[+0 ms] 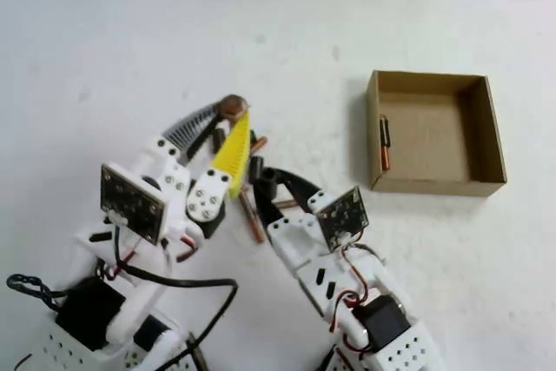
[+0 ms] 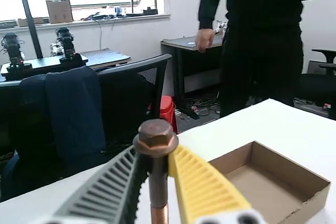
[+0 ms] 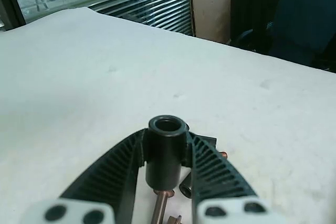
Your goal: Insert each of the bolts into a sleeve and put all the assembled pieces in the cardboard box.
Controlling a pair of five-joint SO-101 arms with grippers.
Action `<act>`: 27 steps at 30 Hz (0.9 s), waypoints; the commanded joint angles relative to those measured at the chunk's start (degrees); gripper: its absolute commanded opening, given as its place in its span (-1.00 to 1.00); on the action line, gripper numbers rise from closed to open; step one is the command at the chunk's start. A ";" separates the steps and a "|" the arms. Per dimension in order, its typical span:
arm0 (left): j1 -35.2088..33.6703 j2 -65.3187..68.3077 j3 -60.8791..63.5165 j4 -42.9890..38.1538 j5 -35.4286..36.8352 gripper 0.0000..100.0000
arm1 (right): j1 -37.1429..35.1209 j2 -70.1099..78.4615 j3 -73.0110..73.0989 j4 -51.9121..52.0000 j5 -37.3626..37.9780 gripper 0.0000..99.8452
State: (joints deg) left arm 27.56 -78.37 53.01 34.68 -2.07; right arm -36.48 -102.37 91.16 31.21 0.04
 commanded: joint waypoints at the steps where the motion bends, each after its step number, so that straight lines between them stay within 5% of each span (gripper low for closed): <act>1: 4.97 -1.45 0.35 -0.62 0.70 -0.95 | -0.04 -0.66 -0.53 -1.19 -0.44 -0.96; 27: 3.82 -1.10 3.08 -0.62 8.53 -0.95 | -0.40 -0.66 -0.53 -5.67 4.57 -0.96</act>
State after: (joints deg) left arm 32.75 -78.46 55.38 34.68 5.93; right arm -36.48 -102.37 91.16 26.99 3.12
